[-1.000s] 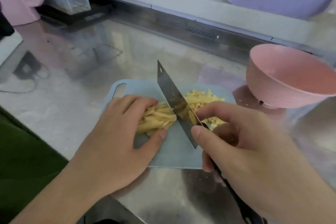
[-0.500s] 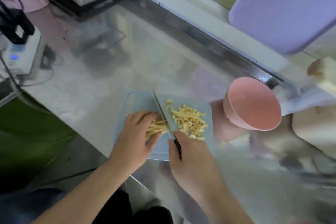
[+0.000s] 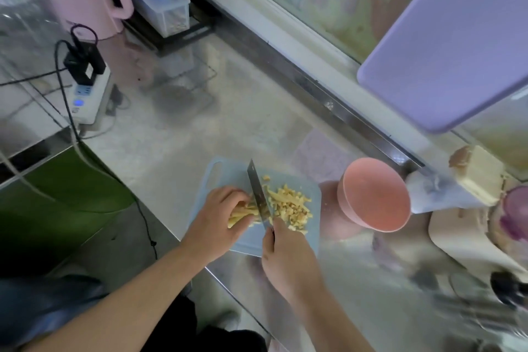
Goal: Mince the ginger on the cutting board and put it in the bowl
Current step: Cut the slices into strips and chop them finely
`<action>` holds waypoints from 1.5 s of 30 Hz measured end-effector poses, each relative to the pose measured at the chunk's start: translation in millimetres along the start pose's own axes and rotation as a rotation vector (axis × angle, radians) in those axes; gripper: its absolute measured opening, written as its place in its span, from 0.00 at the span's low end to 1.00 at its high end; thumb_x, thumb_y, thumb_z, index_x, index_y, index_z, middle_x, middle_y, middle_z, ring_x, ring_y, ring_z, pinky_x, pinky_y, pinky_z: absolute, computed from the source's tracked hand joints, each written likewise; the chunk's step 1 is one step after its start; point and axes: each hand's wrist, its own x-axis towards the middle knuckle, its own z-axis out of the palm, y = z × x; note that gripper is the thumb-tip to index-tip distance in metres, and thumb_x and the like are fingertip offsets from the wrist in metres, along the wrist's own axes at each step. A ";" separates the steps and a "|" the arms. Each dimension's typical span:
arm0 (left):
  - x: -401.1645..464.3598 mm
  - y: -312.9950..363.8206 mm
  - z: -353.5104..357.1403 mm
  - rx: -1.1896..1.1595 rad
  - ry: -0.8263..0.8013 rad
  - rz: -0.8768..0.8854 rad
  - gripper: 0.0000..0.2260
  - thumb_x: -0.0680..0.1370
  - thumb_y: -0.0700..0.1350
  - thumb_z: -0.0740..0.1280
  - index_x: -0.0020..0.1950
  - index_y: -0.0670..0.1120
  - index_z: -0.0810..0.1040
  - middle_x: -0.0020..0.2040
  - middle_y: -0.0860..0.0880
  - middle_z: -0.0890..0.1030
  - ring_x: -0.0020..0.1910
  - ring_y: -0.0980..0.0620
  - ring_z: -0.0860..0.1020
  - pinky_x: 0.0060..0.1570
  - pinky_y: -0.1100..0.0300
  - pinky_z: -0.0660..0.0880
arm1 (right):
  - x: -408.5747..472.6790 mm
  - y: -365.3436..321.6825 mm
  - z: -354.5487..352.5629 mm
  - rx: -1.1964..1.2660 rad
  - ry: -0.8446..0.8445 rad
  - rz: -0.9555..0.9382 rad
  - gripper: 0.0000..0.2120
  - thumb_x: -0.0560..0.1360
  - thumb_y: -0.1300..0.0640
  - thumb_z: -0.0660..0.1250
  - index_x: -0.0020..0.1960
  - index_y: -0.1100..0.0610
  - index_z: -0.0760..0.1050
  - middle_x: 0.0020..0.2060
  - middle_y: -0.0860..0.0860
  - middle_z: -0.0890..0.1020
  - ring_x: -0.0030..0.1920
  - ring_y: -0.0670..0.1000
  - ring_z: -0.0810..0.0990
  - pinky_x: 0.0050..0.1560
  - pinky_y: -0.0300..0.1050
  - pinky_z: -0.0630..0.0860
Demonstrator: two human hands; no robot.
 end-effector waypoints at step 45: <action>-4.2 -2.6 14.9 0.032 -0.032 -0.044 0.25 0.77 0.57 0.74 0.70 0.52 0.70 0.69 0.60 0.67 0.72 0.59 0.64 0.73 0.63 0.61 | -0.2 14.3 2.3 0.252 -0.070 0.073 0.11 0.85 0.52 0.58 0.43 0.49 0.65 0.29 0.53 0.74 0.33 0.51 0.75 0.30 0.45 0.66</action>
